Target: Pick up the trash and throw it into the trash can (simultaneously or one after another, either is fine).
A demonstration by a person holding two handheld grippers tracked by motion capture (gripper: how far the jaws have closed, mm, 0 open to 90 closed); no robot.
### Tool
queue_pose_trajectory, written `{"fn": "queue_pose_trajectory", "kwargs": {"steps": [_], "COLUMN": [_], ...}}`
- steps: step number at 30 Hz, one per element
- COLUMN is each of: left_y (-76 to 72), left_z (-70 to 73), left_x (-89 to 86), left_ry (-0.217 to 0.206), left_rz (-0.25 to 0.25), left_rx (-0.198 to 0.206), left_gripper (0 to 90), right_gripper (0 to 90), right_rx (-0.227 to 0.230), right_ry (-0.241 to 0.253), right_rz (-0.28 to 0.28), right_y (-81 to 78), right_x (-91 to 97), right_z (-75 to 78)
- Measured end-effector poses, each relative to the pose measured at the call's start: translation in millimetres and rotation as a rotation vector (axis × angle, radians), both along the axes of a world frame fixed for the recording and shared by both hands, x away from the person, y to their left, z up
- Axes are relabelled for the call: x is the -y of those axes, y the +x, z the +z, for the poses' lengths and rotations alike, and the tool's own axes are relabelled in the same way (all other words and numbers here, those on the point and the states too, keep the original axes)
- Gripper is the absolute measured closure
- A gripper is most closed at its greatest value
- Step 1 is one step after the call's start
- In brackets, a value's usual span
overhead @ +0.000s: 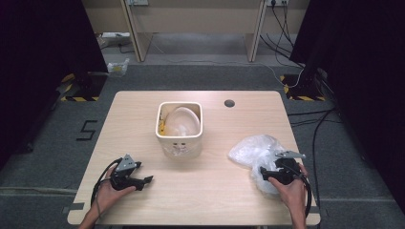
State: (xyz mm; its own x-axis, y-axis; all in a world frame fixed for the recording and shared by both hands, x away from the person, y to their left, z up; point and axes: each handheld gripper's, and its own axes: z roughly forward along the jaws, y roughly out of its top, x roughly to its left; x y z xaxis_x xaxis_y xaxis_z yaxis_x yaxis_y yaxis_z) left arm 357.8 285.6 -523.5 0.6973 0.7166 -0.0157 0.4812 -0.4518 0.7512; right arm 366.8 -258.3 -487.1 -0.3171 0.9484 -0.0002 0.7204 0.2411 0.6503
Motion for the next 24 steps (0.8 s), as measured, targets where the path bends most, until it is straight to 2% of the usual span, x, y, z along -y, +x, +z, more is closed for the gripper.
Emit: {"fn": "queue_pose_trajectory", "kwargs": {"steps": [5,10,15,19,24], "left_y": [0.0,0.0,0.0,0.0,0.0], "left_z": [0.1,-0.2,0.0,0.0,0.0], "left_x": [-0.1,0.1,0.0,0.0,0.0], "left_ry": [0.002,-0.002,0.0,0.0,0.0], "left_rz": [-0.002,0.001,0.0,0.0,0.0], "left_rx": [0.0,0.002,0.0,0.0,0.0], "left_gripper": [20.4,20.4,20.3,20.4,20.4], "right_gripper": [17.6,37.6,55.4,69.2,73.4], "right_rx": [-0.017,-0.016,0.028,0.08,0.139], "right_ry": [0.018,0.081,0.093,0.153,0.168], "right_rz": [0.001,0.02,0.036,0.055,0.072], "right_y": [1.1,1.2,1.2,-0.3,-3.7], "right_x": [-0.6,2.9,1.1,2.4,1.6], "right_z": [-4.8,-7.6,-7.8,-1.7,10.6]}}
